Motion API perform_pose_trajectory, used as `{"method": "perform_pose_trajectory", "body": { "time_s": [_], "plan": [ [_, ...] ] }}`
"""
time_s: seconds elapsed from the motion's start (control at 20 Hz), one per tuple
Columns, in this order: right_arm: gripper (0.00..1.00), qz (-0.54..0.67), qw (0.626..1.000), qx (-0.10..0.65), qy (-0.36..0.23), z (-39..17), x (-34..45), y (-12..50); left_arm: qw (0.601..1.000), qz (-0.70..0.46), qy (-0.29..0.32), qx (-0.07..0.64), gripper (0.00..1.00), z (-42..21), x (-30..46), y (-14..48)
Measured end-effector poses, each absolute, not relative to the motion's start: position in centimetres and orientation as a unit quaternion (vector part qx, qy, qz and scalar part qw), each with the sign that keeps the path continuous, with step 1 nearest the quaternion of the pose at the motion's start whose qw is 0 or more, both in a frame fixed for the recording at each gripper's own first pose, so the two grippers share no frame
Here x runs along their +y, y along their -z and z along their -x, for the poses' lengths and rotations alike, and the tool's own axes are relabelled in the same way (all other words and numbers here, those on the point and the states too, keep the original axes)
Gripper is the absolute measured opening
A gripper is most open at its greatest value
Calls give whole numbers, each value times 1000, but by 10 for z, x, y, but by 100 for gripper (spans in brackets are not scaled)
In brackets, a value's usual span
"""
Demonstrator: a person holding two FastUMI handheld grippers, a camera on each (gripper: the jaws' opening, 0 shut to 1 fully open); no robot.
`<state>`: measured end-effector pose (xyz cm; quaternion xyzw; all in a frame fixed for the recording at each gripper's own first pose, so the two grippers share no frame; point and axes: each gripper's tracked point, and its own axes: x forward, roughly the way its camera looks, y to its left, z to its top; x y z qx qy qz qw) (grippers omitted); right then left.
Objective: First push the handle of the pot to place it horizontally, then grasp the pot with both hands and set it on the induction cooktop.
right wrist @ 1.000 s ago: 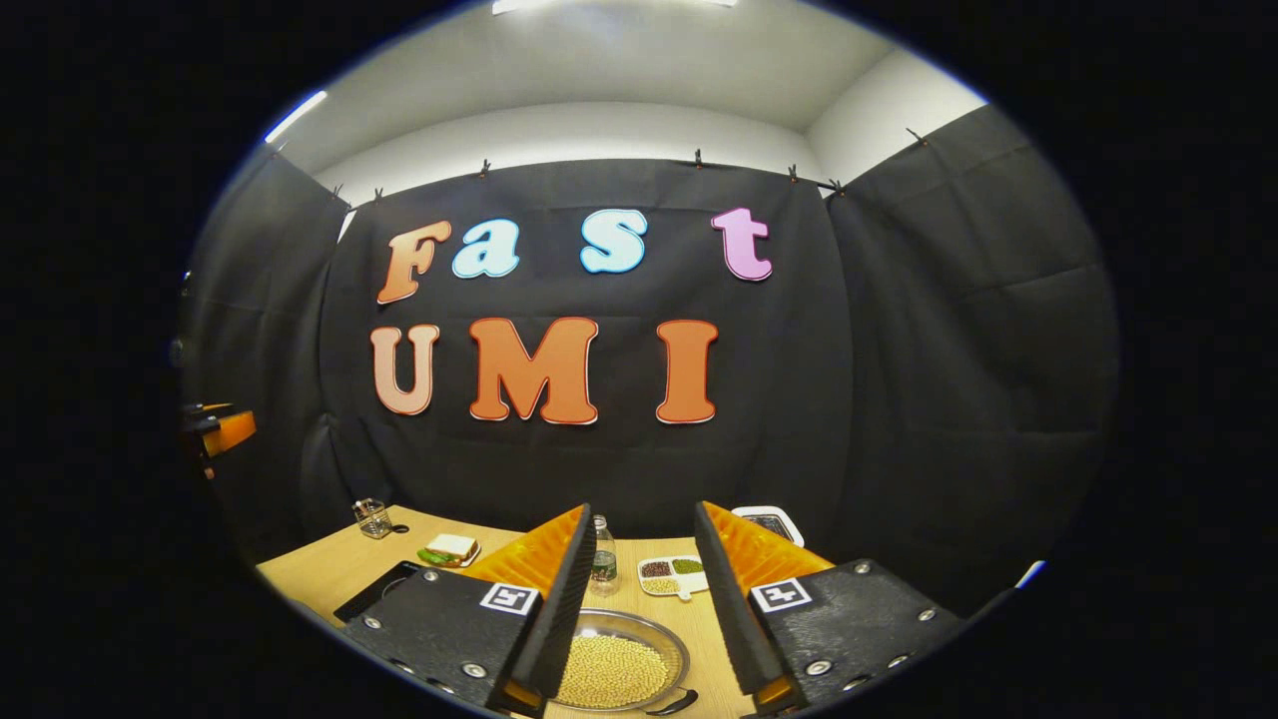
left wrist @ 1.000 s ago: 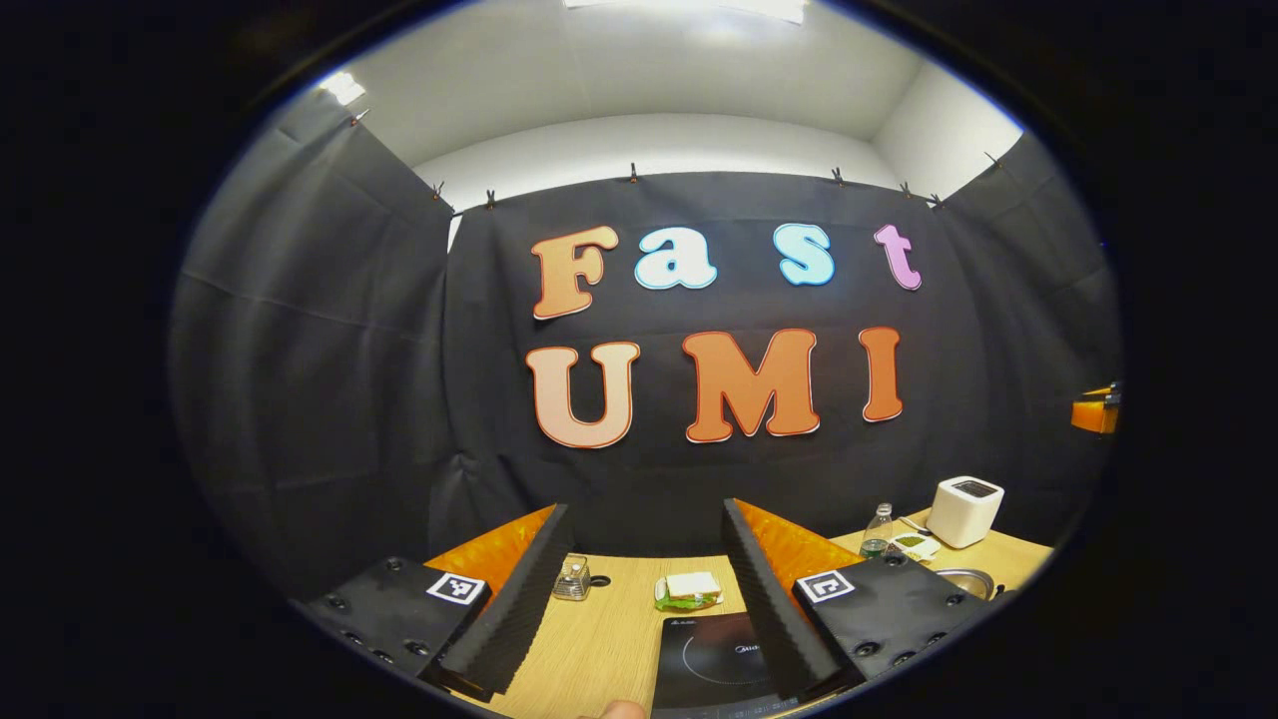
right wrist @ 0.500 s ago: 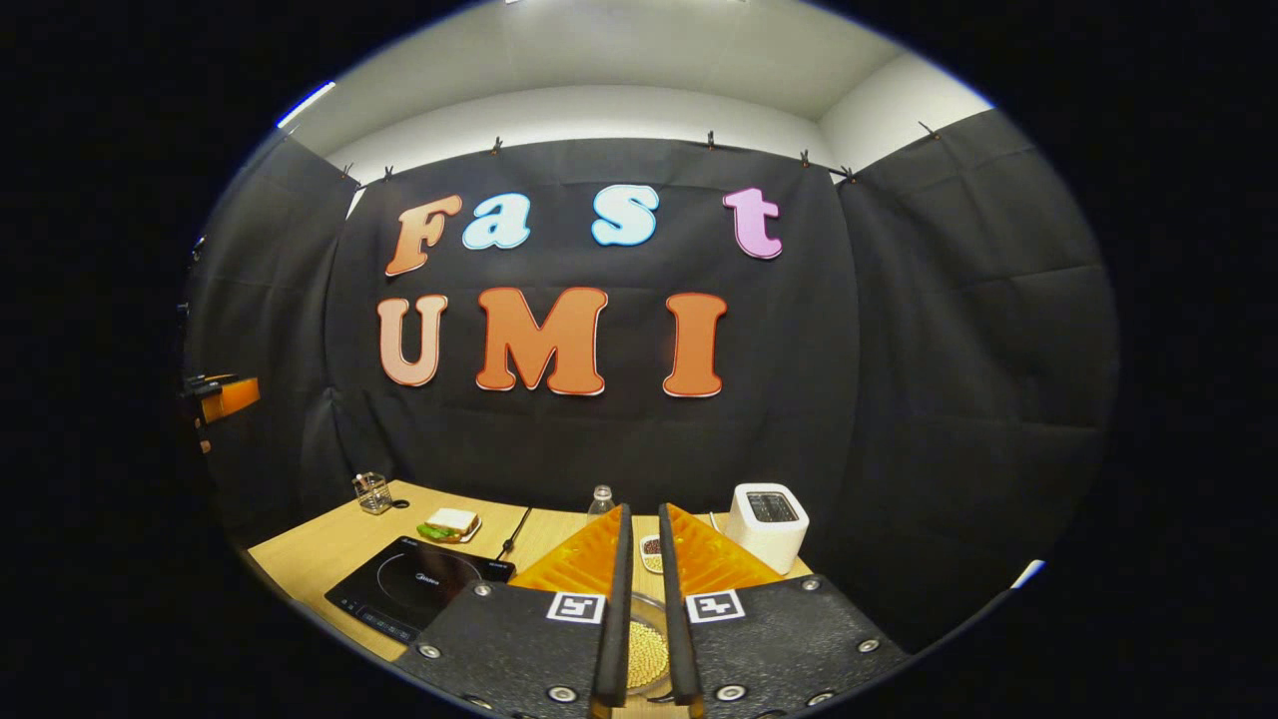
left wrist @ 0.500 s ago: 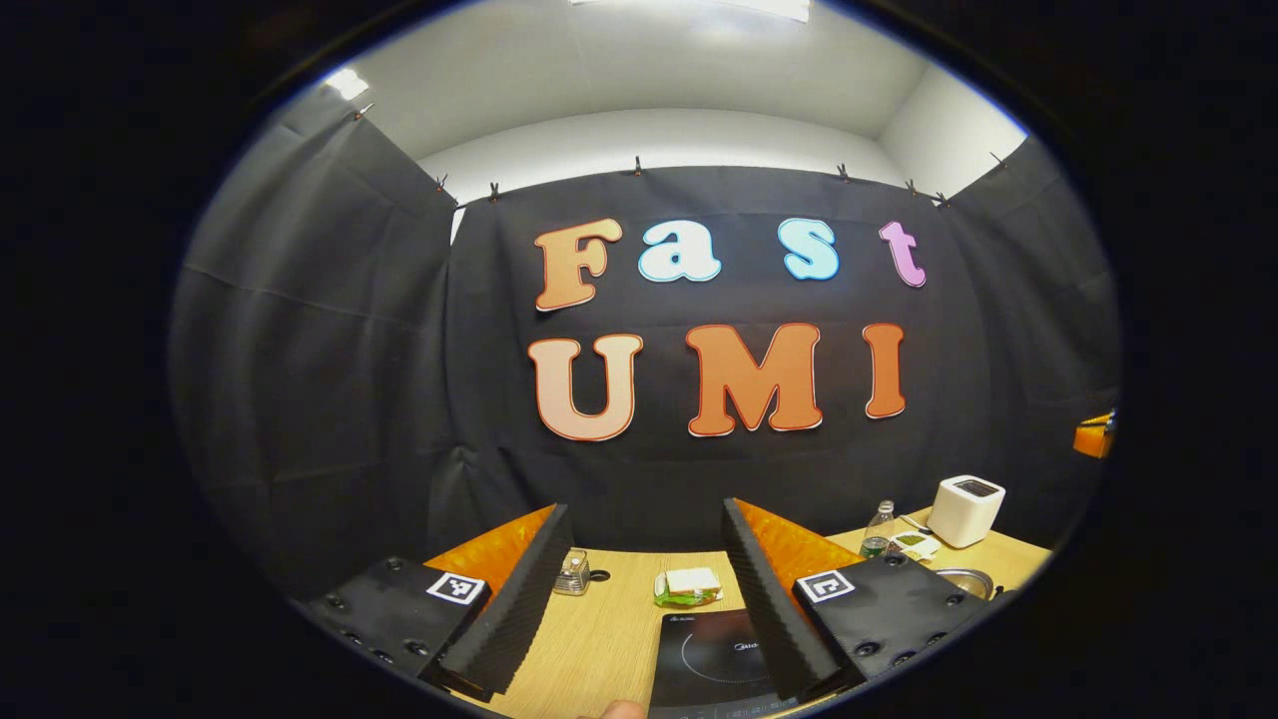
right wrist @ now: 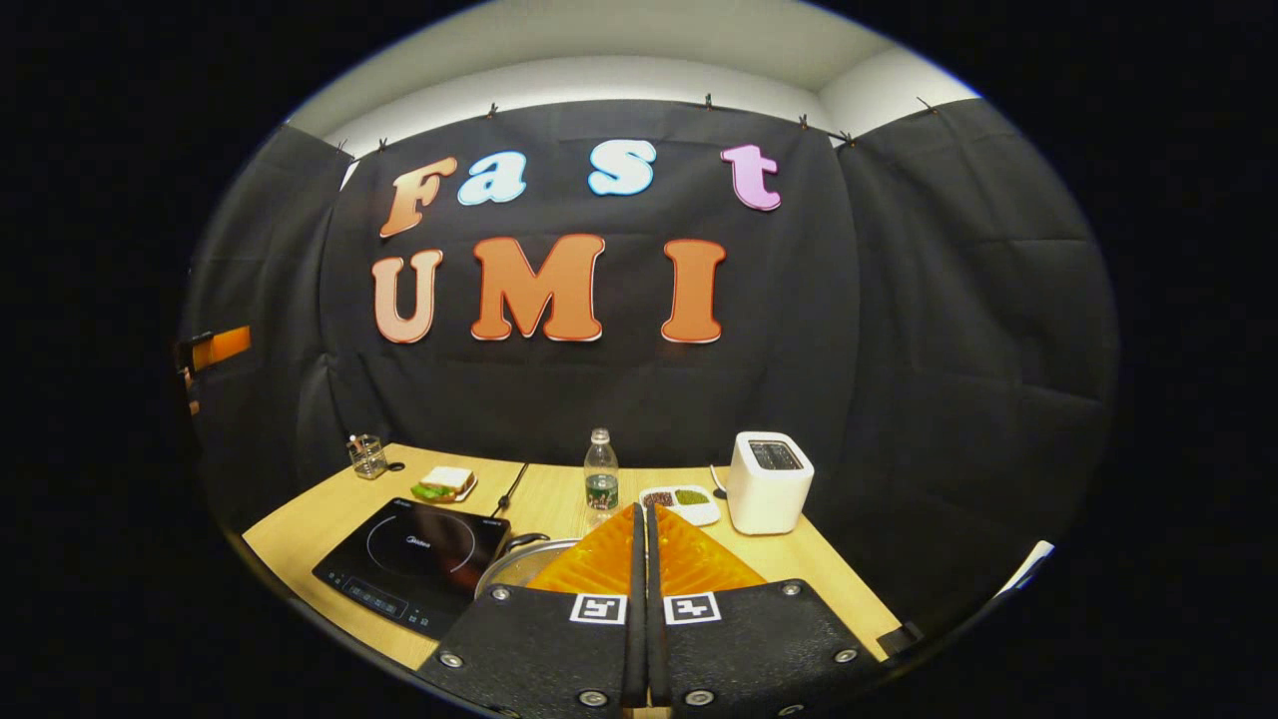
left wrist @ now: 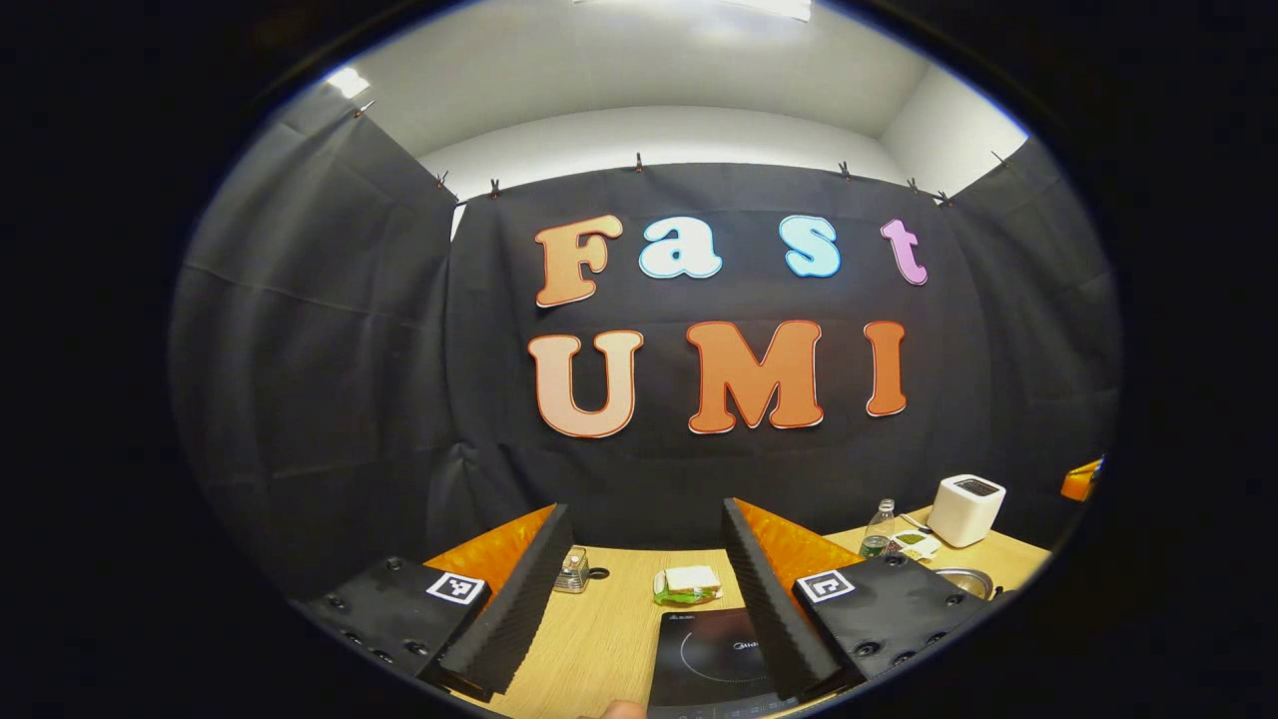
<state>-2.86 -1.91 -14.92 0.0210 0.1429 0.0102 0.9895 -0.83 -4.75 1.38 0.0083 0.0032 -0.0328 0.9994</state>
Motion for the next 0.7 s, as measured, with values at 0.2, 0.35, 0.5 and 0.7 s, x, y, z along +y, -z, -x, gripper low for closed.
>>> {"method": "perform_pose_trajectory", "body": {
  "time_s": [0.2, 0.35, 0.5, 0.7],
  "plan": [
    [0, -21, 983, 182, -15, 36, -19, 185, 999, -9, 33, 4, 98, 8, -47, -15],
    [0, -25, 977, 209, -15, 42, -22, 208, 999, -9, 33, 6, 99, 7, -50, -14],
    [0, -23, 971, 237, -18, 49, -19, 234, 999, -10, 34, 8, 98, 8, -50, -13],
    [0, -21, 957, 290, -28, 57, -14, 276, 999, -11, 34, 12, 97, 8, -52, -11]
  ]
}}
